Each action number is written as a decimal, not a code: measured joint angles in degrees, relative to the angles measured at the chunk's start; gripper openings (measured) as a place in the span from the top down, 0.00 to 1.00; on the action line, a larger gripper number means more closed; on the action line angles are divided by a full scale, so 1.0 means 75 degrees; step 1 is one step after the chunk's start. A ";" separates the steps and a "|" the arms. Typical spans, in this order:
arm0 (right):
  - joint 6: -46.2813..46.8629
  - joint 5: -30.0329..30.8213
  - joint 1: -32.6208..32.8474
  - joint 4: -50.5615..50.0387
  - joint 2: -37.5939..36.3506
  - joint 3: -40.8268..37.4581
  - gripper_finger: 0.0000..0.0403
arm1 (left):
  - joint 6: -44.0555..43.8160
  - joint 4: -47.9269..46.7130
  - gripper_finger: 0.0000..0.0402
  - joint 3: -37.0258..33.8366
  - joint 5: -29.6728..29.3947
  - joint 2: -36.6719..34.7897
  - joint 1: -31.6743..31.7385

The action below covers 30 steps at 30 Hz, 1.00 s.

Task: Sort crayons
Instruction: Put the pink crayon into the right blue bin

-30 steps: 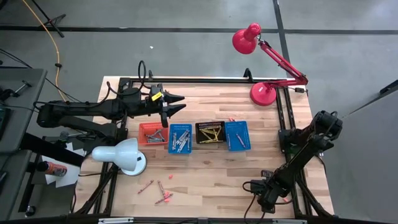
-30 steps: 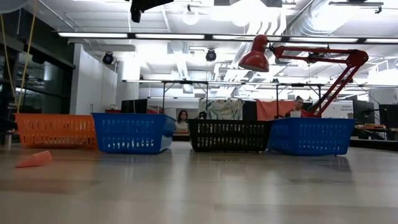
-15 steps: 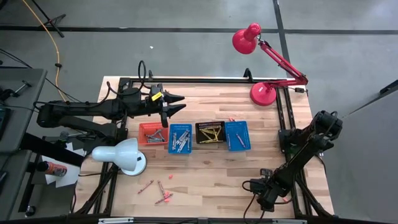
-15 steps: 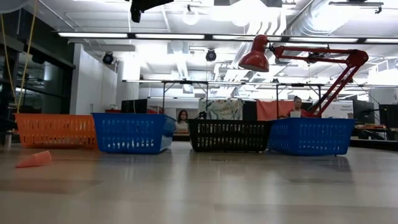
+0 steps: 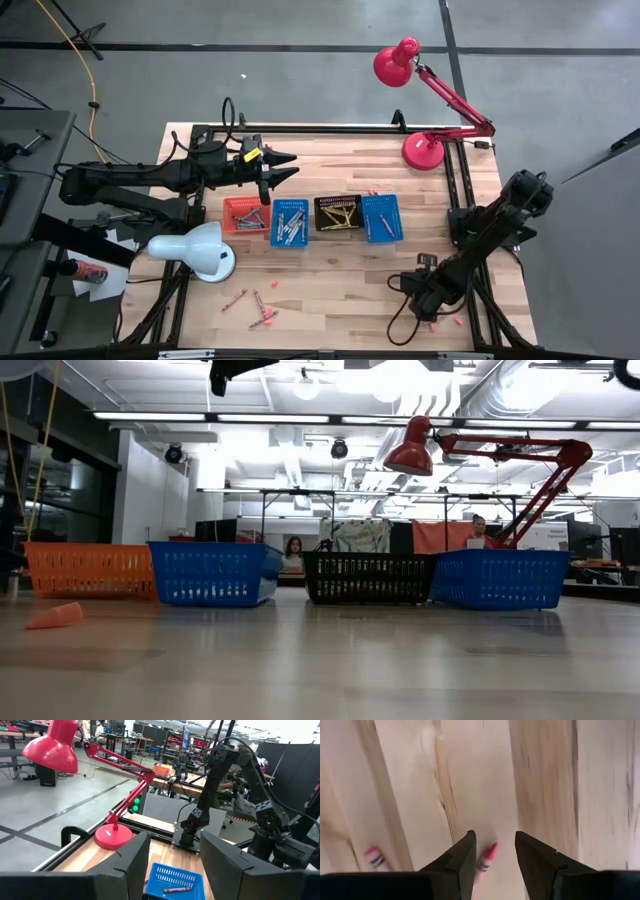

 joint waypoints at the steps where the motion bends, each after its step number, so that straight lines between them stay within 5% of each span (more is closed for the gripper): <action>1: 0.0010 -0.0001 0.0006 -0.0073 -0.0060 0.0000 0.67 | 0.0000 0.0000 0.60 0.0000 0.0000 0.0000 0.0000; 7: 0.0797 0.0039 0.0232 -0.0273 -0.0338 0.0015 0.67 | -0.0002 -0.0002 0.60 0.0000 0.0000 0.0000 0.0000; 16: 0.3933 0.0312 0.1323 -0.1861 -0.1070 0.0010 0.67 | 0.0006 0.0000 0.60 0.0000 0.0000 0.0000 0.0000; 21: 0.5284 0.0024 0.1602 -0.1387 -0.1569 -0.0671 0.67 | 0.0006 -0.0003 0.60 0.0000 -0.0003 0.0000 0.0000; 30: 0.5404 -0.0228 0.1457 -0.0838 -0.2405 -0.1953 0.67 | 0.0003 -0.0003 0.60 0.0000 -0.0003 0.0000 0.0000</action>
